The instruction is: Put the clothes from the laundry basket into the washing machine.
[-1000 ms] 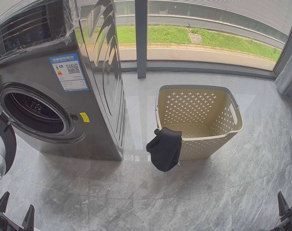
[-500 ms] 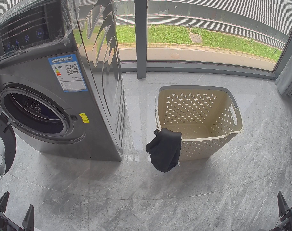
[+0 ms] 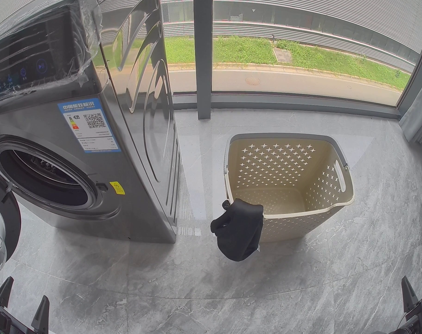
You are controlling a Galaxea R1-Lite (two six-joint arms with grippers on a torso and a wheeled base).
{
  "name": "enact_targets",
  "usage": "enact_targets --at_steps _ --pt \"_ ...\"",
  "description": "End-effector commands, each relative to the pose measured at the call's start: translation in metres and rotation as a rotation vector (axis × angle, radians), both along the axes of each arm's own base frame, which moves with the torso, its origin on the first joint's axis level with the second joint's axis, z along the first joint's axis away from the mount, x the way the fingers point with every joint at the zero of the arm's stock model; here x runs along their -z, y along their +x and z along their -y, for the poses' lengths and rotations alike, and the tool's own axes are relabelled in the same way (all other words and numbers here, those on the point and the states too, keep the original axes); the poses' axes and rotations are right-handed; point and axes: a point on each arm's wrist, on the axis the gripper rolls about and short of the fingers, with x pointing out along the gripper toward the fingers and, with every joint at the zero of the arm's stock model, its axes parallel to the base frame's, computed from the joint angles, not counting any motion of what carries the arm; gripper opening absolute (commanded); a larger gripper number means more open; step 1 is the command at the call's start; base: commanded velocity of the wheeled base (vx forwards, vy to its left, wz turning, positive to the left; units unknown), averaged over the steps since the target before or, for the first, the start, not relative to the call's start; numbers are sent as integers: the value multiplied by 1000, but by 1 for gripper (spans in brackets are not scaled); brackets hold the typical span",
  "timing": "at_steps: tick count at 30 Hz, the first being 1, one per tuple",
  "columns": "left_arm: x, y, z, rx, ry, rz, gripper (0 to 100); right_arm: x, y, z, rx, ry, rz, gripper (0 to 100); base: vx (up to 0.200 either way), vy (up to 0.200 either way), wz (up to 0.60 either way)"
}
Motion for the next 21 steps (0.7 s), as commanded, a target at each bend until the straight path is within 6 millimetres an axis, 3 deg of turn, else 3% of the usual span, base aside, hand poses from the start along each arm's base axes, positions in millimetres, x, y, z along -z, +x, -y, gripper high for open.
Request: enact_targets --at_steps 1,2,3,4,8,12,14,16,21 --pt "5 0 0 0 -1 -3 100 -36 -11 0 -17 43 146 100 0 0 0" --pt "5 0 0 0 -1 -3 100 -36 -11 0 -17 43 146 100 0 0 0" --pt "5 0 0 0 1 -4 100 -61 -14 -1 -49 56 157 100 0 0 0" --pt "5 0 0 0 1 -3 100 -64 -11 -1 -67 55 121 100 0 0 0" --pt "5 0 0 0 -1 -1 100 -60 23 -4 -199 68 -194 100 0 0 0" --pt "5 0 0 0 -1 -3 100 -57 58 -6 -292 1 -401 100 0 0 0" --pt "5 0 0 1 -1 -3 100 -56 69 -6 -305 -15 -448 100 0 0 0" --pt "5 0 0 1 -1 -4 100 -54 100 -10 -361 -33 -531 100 0 0 0" --pt "5 0 0 1 -1 -4 100 -49 141 -34 -424 20 -605 100 0 0 0"
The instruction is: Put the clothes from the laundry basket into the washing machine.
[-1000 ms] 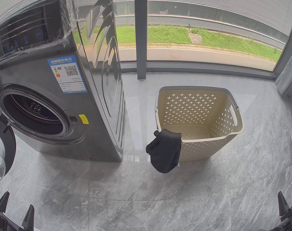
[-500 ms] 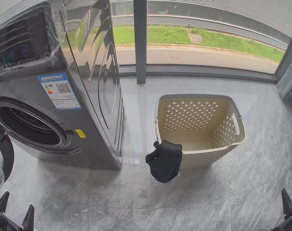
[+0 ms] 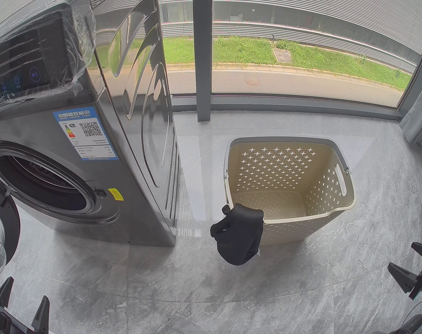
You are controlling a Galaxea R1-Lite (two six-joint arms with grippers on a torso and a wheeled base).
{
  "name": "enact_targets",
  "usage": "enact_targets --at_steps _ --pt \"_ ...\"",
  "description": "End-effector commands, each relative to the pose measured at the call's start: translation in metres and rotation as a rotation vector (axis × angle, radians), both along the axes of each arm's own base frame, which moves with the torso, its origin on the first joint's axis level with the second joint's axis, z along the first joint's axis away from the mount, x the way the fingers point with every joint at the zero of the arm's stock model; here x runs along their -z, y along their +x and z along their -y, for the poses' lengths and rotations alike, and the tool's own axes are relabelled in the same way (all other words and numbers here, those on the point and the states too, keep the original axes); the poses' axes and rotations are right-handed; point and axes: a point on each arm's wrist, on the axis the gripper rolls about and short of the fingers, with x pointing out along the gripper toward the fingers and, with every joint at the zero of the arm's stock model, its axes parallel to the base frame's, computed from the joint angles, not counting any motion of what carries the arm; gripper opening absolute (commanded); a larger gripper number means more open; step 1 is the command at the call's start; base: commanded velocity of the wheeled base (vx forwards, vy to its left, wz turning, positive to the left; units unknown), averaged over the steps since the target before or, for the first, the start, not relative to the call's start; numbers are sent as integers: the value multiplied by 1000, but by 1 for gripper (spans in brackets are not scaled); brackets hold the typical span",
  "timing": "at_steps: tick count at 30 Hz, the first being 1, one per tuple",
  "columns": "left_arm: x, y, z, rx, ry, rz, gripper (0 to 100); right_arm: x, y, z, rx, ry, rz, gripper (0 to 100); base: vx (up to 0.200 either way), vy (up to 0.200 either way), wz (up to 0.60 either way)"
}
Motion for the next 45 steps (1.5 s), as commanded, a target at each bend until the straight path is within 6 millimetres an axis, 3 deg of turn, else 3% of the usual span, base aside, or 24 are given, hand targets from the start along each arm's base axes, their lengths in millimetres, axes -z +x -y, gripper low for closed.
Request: enact_targets --at_steps 1,9,11,14,27,36,45 --pt "5 0 0 3 0 -3 100 15 93 -36 -167 16 -342 100 0 0 0" --pt "5 0 0 4 -2 -3 100 40 130 -88 -168 16 -425 100 0 0 0" --pt "5 0 0 4 -2 -4 100 45 136 -94 -170 9 -430 100 0 0 0" --pt "5 0 0 4 -2 -4 100 62 158 -114 -189 -6 -445 100 0 0 0" --pt "5 0 0 4 -4 -4 100 101 199 -170 -204 3 -415 100 0 0 0" --pt "5 0 0 4 -4 -4 100 107 227 -206 -209 82 -376 100 0 0 0" --pt "5 0 0 4 -5 -4 100 122 250 -229 -195 140 -378 100 0 0 0"
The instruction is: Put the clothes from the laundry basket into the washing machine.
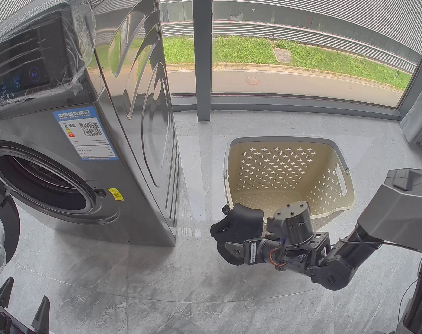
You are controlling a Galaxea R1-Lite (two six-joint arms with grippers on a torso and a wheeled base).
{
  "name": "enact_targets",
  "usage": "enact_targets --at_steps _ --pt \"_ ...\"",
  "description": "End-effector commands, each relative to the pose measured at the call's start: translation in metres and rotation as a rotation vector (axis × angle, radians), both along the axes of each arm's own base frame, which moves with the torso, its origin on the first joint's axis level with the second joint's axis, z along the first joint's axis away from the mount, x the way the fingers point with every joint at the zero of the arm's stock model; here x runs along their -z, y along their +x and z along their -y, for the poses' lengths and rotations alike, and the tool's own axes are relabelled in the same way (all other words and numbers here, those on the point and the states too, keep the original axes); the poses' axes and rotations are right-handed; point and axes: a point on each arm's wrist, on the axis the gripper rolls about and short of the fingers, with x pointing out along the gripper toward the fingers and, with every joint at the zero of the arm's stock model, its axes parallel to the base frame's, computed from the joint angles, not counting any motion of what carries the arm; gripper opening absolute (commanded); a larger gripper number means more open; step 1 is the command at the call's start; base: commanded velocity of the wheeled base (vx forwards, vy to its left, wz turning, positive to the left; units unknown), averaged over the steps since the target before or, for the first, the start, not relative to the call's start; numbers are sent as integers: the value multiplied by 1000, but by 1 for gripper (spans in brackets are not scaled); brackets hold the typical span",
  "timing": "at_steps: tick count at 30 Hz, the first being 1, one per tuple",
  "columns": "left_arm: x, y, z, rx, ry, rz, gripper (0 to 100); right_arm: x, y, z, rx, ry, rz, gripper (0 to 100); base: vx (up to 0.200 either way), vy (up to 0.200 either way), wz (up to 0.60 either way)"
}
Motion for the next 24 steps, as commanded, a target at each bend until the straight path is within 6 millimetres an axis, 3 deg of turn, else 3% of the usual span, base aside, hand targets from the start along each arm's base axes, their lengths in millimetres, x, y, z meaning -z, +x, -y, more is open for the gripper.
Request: enact_targets --at_steps 1,16,17,24 --pt "5 0 0 -2 0 -3 100 20 13 -14 5 2 -23 100 0 0 0" --pt "5 0 0 -3 -3 -1 100 29 43 -30 59 67 49 100 0 0 0" --pt "5 0 0 -3 -3 -1 100 29 43 -29 61 68 49 0 0 0 0" --pt "5 0 0 -5 -6 -3 100 25 48 -31 88 71 77 0 0 0 0"
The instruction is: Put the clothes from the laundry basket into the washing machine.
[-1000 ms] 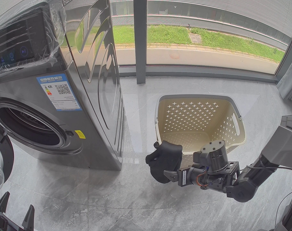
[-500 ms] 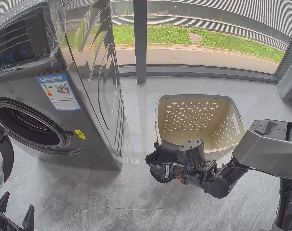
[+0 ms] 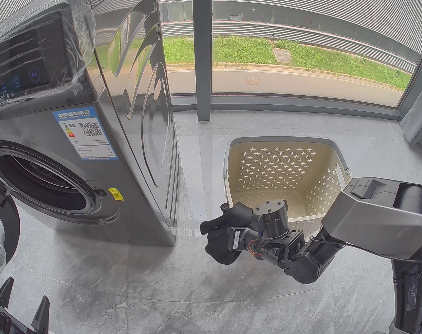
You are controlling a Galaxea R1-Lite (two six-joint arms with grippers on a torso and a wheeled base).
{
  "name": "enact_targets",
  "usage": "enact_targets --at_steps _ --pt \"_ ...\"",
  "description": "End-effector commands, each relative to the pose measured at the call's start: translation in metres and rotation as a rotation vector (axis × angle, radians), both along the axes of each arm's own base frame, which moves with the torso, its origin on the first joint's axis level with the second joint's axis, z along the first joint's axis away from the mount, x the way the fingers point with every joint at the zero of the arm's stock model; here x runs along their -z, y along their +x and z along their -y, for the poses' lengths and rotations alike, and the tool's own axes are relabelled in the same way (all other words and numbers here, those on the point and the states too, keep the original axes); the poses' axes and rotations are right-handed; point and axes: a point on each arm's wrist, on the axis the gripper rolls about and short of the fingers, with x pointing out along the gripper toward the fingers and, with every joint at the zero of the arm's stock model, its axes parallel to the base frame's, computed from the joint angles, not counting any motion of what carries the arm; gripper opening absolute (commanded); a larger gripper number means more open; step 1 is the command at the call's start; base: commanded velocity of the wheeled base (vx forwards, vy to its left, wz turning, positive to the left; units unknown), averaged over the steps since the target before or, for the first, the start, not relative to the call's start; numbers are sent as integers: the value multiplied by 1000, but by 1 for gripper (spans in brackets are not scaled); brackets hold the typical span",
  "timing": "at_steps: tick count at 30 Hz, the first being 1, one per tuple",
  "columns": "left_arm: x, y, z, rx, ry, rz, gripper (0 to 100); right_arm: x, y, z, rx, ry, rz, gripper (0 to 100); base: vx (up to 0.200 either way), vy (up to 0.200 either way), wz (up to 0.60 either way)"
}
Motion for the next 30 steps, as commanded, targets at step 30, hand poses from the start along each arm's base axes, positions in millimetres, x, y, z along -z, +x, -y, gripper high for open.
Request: enact_targets --at_steps 30 --pt "5 0 0 1 -1 -4 100 -158 -169 95 -190 71 336 0 0 0 0"
